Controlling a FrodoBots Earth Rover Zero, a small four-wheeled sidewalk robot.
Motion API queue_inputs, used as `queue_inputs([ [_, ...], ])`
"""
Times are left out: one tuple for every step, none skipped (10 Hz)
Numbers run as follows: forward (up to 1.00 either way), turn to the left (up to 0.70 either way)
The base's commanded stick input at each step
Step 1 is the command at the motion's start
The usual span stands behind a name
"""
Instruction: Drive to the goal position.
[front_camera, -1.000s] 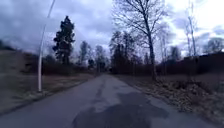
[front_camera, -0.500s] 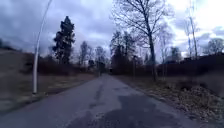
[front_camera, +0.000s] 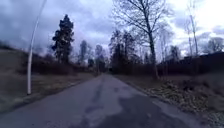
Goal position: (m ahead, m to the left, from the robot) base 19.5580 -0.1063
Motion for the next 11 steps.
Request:
queue_inputs([
  [0.50,0.00],
  [0.50,0.00],
  [0.50,0.00],
  [0.50,0.00],
  [0.50,0.00],
  [0.50,0.00],
  [0.50,0.00],
  [0.50,0.00],
  [0.50,0.00],
  [0.50,0.00],
  [0.50,0.00],
])
